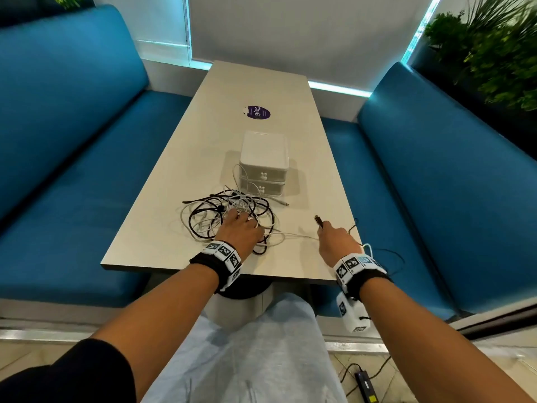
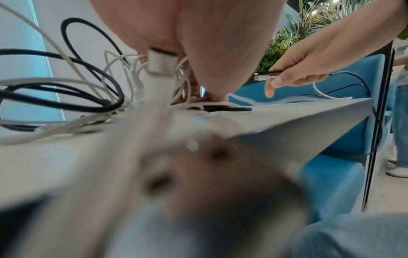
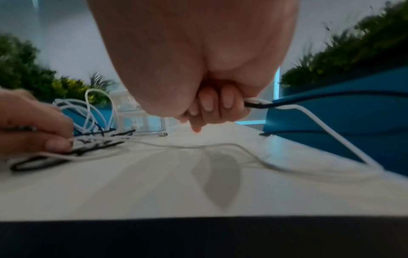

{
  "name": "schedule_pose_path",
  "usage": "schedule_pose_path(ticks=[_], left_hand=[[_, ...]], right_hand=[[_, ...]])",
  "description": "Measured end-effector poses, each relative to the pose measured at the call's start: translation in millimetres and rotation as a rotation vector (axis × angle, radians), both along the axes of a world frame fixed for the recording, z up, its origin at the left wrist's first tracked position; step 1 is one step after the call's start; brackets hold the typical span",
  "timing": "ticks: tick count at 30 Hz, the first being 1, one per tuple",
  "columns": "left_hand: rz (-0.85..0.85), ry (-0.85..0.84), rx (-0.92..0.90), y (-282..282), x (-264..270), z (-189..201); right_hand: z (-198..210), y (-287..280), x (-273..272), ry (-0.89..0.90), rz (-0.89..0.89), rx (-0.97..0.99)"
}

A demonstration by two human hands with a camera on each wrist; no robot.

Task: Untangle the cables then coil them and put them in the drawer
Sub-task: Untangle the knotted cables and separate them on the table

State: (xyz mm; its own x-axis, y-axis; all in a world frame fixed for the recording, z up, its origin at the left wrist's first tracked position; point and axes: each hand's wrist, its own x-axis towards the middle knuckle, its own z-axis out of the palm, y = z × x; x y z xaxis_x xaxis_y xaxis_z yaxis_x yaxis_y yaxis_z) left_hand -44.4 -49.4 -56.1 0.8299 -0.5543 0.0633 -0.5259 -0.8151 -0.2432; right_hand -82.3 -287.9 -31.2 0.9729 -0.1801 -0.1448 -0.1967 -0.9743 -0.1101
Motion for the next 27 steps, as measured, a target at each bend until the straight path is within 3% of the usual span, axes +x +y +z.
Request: schedule_pose_path(ticks=[3,8,12,20,27], left_hand=[[-0.014,0.003,0.012,1.1,-1.2,2.5],[-0.018,-0.010,0.013,-1.1,-2.4,4.4],[-0.048,-0.008,-0.030,-2.6,-2.3,5.0],[-0.035,-0.016,-0.074,3.3,3.1,-3.0],[-0.008,0.014,-0.115,8.0,7.5,-5.1]], right_hand=[[-3.2,18.4,4.5,-0.050,0.002,0.146],[-11.3,51.2,9.2,-0.064,0.238,0.223],[-15.3,72.0,14.1,-0.014,0.329,0.266],[-8.0,68.8,20.2,0.039,0.270,0.191],[8.8,1.0,15.5,0.032,0.067,0.052]])
